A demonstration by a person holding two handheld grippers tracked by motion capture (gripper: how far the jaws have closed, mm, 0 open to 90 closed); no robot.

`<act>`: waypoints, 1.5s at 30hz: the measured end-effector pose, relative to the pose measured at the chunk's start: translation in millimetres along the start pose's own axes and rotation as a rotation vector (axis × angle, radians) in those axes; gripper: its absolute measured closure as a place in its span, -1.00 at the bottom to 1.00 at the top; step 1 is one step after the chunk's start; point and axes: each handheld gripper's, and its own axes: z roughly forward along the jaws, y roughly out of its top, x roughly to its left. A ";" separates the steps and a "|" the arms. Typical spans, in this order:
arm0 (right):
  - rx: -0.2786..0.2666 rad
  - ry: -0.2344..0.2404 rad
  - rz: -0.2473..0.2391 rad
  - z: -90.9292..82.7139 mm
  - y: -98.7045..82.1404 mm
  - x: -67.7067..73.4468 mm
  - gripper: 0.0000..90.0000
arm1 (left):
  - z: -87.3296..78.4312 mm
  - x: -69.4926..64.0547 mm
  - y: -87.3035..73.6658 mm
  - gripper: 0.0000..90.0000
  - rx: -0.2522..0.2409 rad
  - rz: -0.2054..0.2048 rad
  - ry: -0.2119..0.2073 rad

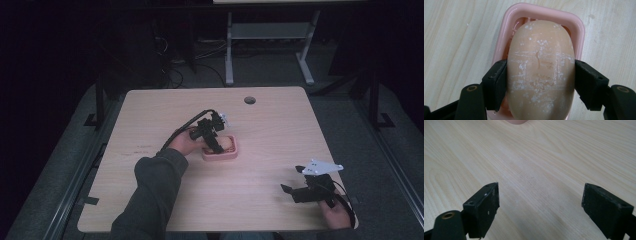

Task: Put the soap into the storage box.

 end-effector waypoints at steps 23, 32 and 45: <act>0.004 0.003 -0.001 0.5 0.0 0.1 -0.69 | 4.1 3.0 -0.9 -0.29 0.017 -0.004 0.008; 0.003 0.003 0.000 0.3 0.1 0.0 -0.69 | 4.2 2.7 -0.8 -0.29 0.018 -0.002 0.009; 0.001 0.002 -0.001 0.7 0.4 0.3 -0.69 | 3.8 1.8 -0.9 -0.29 0.025 0.010 0.013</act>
